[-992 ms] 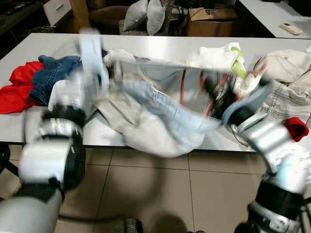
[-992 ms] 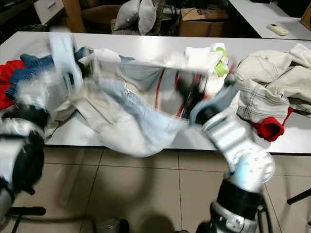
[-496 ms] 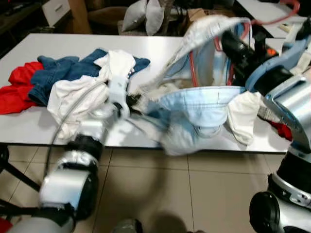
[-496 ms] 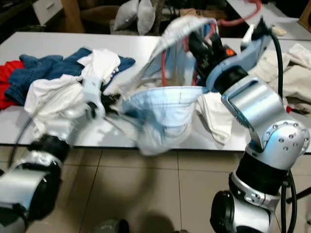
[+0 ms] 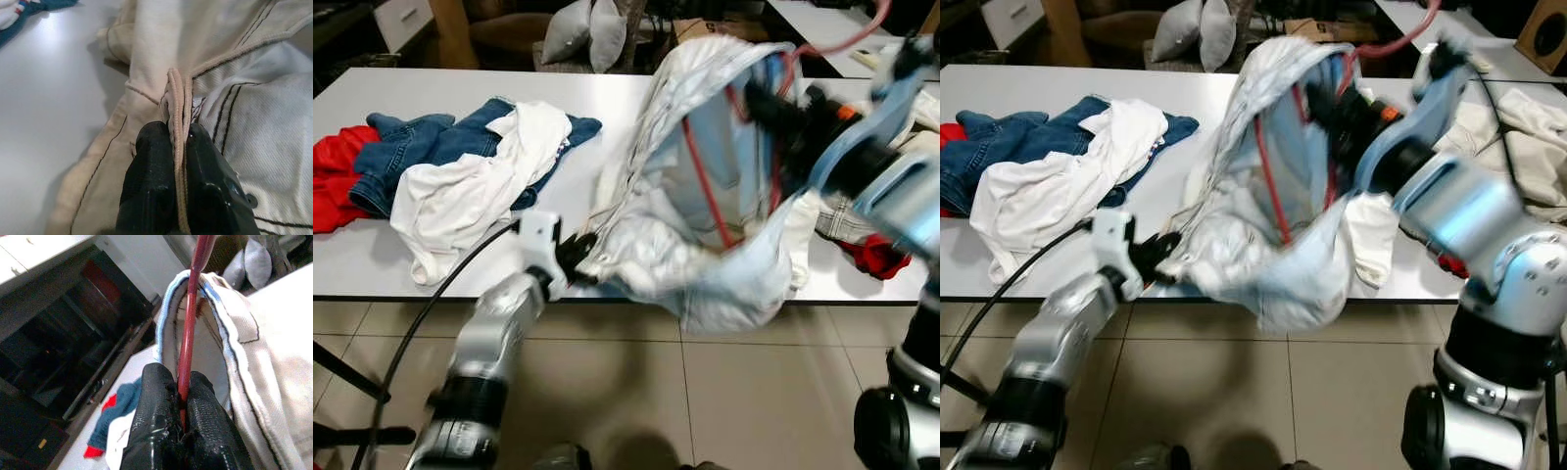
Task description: Hang hanger
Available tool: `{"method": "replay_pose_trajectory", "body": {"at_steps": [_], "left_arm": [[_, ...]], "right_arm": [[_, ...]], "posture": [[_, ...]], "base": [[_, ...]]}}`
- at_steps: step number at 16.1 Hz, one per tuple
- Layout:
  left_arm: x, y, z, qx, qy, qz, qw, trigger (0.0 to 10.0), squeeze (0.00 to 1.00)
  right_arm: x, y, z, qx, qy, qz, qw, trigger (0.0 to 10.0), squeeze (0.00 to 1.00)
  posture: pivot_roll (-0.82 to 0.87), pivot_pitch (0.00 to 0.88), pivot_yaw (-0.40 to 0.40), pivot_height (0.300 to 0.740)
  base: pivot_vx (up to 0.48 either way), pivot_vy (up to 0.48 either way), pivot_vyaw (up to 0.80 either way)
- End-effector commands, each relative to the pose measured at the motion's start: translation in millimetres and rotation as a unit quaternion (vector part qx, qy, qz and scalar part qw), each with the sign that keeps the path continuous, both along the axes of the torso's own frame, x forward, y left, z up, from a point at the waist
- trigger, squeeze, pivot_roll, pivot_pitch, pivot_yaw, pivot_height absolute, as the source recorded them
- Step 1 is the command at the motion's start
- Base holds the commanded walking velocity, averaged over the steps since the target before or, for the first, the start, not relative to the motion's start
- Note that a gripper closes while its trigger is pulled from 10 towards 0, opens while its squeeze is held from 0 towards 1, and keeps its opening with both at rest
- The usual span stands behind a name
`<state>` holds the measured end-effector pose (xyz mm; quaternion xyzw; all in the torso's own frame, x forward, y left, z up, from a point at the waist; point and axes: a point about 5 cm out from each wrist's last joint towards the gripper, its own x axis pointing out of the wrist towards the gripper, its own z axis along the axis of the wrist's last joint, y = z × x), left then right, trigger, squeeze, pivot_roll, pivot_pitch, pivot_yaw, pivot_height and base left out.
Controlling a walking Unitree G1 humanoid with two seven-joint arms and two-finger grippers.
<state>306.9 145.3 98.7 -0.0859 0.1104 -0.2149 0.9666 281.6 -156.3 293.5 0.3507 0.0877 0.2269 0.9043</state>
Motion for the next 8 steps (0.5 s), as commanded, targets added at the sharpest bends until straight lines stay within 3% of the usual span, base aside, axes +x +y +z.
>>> {"method": "replay_pose_trajectory", "body": {"at_steps": [1,5,8], "left_arm": [[-3.6,2.2,2.6,0.001,0.002,0.003,1.0,10.0,0.0],[-30.1,-5.0,11.0,0.003,-0.002,-0.036,0.999,10.0,0.0],[-35.9,-5.2,5.0,0.019,0.015,-0.047,0.999,10.0,0.0]], "right_arm": [[-6.4,0.9,7.3,0.004,-0.025,0.013,1.0,10.0,0.0],[-15.7,-0.4,-3.6,-0.021,-0.016,0.026,0.999,10.0,0.0],[-23.7,-5.7,-8.2,-0.03,-0.009,0.015,0.999,10.0,0.0]], "posture": [[-0.05,0.0,-0.022,0.74],[-0.04,0.0,-0.009,0.74],[-0.06,0.0,0.004,0.74]], "base": [[0.0,0.0,0.0],[0.0,0.0,0.8],[0.0,0.0,0.8]]}}
